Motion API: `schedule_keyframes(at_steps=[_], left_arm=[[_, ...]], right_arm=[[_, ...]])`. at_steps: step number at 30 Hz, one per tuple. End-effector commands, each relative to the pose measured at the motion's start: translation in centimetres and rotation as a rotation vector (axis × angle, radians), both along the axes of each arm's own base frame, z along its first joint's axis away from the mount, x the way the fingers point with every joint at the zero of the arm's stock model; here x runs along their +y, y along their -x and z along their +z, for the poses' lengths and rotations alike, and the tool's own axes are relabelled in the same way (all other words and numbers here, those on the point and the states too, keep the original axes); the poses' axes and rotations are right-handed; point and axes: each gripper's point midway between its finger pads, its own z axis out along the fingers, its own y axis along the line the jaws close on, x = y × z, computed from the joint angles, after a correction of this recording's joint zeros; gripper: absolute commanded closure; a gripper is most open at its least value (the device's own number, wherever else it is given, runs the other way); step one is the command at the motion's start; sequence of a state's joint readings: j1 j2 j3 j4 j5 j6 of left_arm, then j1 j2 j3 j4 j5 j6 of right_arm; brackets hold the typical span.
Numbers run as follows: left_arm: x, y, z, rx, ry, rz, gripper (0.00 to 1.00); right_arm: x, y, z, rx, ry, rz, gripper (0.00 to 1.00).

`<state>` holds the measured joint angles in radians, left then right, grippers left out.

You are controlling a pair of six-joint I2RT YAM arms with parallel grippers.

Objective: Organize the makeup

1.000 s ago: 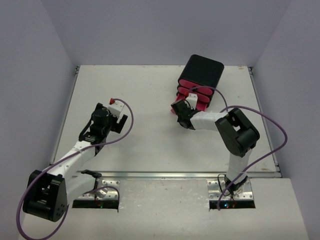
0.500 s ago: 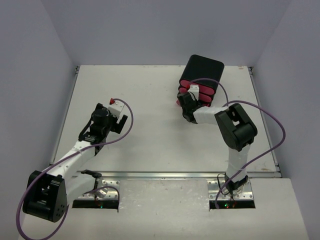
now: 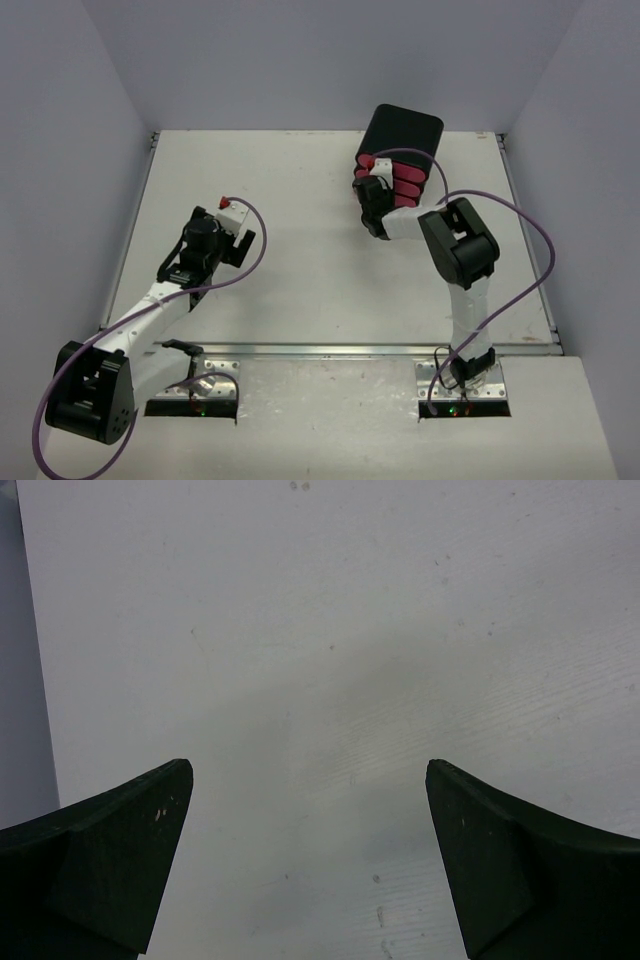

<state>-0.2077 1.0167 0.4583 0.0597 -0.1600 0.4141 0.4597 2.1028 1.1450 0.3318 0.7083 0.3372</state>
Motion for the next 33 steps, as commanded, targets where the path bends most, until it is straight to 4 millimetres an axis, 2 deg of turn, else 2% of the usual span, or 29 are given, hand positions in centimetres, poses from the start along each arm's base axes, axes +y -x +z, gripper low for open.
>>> schedule_keyframes(at_steps=[1, 5, 6, 7, 12, 15, 19, 21, 22, 23, 24, 26, 27, 28, 31, 33], left_arm=[[0.0, -1.3, 2.2, -0.061, 0.019, 0.007, 0.0], [-0.1, -1.3, 2.1, -0.057, 0.02, 0.0, 0.0], [-0.1, -1.3, 2.0, -0.056, 0.02, -0.002, 0.0], [0.0, -1.3, 2.1, -0.057, 0.018, 0.002, 0.0], [0.0, -1.4, 2.3, -0.057, 0.016, 0.004, 0.0], [0.0, -1.4, 2.4, -0.058, 0.015, 0.005, 0.0], [0.1, -1.3, 2.7, -0.069, 0.009, 0.006, 0.0], [0.2, -1.5, 3.1, -0.077, 0.003, 0.006, 0.0], [0.2, -1.5, 3.1, -0.074, -0.003, 0.005, 0.0], [0.3, -1.5, 3.4, -0.082, -0.005, 0.007, 0.0], [0.5, -1.6, 3.7, -0.087, -0.015, 0.015, 0.0], [0.8, -1.6, 4.2, -0.099, -0.033, 0.023, 0.0], [1.0, -1.6, 4.5, -0.104, -0.039, 0.031, 0.0], [1.1, -1.5, 4.7, -0.108, -0.044, 0.033, 0.0], [1.4, -1.1, 4.6, -0.099, -0.055, 0.036, 0.0], [1.7, -0.6, 4.1, -0.08, -0.07, 0.043, 0.0]], right_arm=[[0.5, -3.2, 4.7, -0.185, -0.007, 0.009, 0.55], [0.6, -2.9, 5.0, -0.184, -0.011, 0.033, 0.35], [0.9, -2.5, 4.9, -0.174, -0.021, 0.059, 0.27], [0.9, -2.2, 5.0, -0.17, -0.022, 0.071, 0.24], [0.8, -1.1, 5.6, -0.153, -0.047, 0.077, 0.23], [0.6, 0.5, 4.9, -0.093, -0.057, 0.094, 0.23], [0.9, 1.7, 5.0, -0.057, -0.08, 0.127, 0.23], [0.8, 3.2, 4.3, 0.009, -0.086, 0.149, 0.23], [0.9, 3.7, 4.7, 0.017, -0.101, 0.157, 0.21], [1.0, 4.3, 3.9, 0.047, -0.107, 0.17, 0.2], [1.3, 4.9, 4.5, 0.056, -0.124, 0.196, 0.19], [1.6, 6.8, 4.1, 0.109, -0.152, 0.24, 0.16], [1.8, 7.5, 5.1, 0.103, -0.178, 0.258, 0.15], [1.9, 8.8, 4.5, 0.14, -0.195, 0.286, 0.14], [1.8, 11.7, 5.9, 0.148, -0.244, 0.333, 0.09], [0.8, 13.5, 6.9, 0.157, -0.25, 0.312, 0.03]])
